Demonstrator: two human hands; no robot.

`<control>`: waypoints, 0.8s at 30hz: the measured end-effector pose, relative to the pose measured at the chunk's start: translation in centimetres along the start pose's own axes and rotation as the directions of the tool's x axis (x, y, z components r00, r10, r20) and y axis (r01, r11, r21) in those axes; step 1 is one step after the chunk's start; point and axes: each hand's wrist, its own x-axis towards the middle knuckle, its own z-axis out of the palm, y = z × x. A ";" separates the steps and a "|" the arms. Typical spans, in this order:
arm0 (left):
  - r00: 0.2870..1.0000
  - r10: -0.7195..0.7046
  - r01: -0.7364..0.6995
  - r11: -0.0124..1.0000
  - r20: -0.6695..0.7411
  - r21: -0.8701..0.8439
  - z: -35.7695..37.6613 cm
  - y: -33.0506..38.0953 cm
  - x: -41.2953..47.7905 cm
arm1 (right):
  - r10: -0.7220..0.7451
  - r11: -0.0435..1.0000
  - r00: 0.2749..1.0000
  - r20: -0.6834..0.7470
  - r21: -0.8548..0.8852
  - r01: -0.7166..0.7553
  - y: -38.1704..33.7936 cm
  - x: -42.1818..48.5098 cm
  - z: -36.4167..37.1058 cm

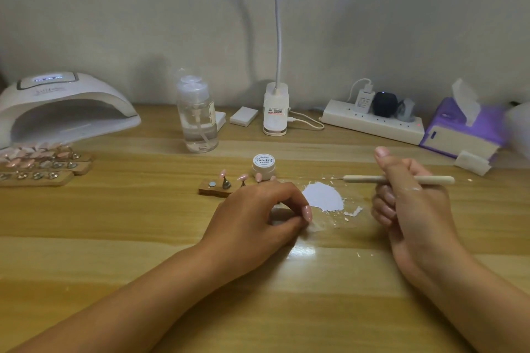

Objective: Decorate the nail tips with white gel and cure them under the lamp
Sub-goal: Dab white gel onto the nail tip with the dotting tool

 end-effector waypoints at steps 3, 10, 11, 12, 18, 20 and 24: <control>1.000 -0.008 0.008 1.000 -0.008 0.006 0.1 0.0 0.0 | -0.025 0.991 0.998 0.057 -0.129 0.032 0.5 0.0 -0.2; 1.000 -0.010 0.010 1.000 -0.006 0.007 0.0 0.1 0.0 | -0.091 0.815 0.974 0.206 -0.547 0.192 1.7 -0.2 -0.7; 1.000 -0.011 0.011 1.000 -0.005 0.006 0.0 0.2 0.0 | -0.087 0.808 0.975 0.202 -0.558 0.188 1.8 -0.1 -0.8; 1.000 -0.012 0.012 1.000 -0.004 0.005 0.0 0.2 0.0 | -0.077 0.803 0.977 0.197 -0.569 0.178 1.8 -0.1 -0.8; 1.000 -0.005 0.006 1.000 -0.016 0.025 0.0 0.1 0.0 | -0.031 0.782 0.981 0.194 -0.606 0.144 1.7 0.1 -0.8; 1.000 -0.004 0.004 1.000 -0.019 0.031 0.0 0.2 0.1 | -0.041 0.778 0.980 0.196 -0.609 0.154 1.7 0.2 -0.8; 1.000 0.000 0.000 1.000 -0.018 0.028 0.0 0.1 0.1 | -0.098 0.849 0.984 0.147 -0.504 0.160 1.5 0.0 -0.6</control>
